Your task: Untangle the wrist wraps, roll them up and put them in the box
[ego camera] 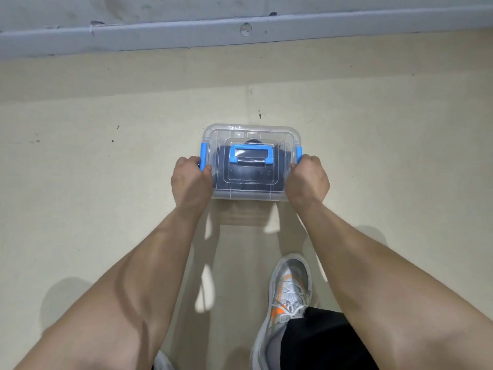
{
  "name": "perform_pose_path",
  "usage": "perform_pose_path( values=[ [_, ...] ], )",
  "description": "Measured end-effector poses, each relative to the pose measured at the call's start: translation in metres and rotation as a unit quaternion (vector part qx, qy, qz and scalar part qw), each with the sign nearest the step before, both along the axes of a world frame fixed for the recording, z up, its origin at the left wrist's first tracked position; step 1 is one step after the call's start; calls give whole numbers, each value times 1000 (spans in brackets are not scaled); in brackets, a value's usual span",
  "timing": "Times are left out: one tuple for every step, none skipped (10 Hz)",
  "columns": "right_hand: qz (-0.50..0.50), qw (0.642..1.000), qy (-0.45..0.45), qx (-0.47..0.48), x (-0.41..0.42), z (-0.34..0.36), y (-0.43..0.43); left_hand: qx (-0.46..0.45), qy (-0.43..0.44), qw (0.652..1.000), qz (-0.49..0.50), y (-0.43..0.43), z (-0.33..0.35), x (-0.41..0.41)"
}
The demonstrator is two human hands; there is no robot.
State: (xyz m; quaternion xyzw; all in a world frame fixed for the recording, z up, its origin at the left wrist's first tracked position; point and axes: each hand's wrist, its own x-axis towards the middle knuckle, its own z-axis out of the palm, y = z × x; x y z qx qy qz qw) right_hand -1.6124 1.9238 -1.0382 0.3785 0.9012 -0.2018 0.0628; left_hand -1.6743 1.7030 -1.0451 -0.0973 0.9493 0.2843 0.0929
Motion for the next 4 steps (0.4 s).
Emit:
perform_pose_path(
  values=[
    [44,997,-14,57,4,0,-10,-41,-5,999,-7,-3,-1,4],
    [58,997,-33,36,2,7,-9,-51,-13,999,-13,-9,3,4],
    [53,995,-76,-21,-1,25,-12,-61,-80,994,-49,-13,20,5],
    [85,990,-104,-40,-4,53,-16,-83,-106,984,-120,-13,49,8]
  ],
)
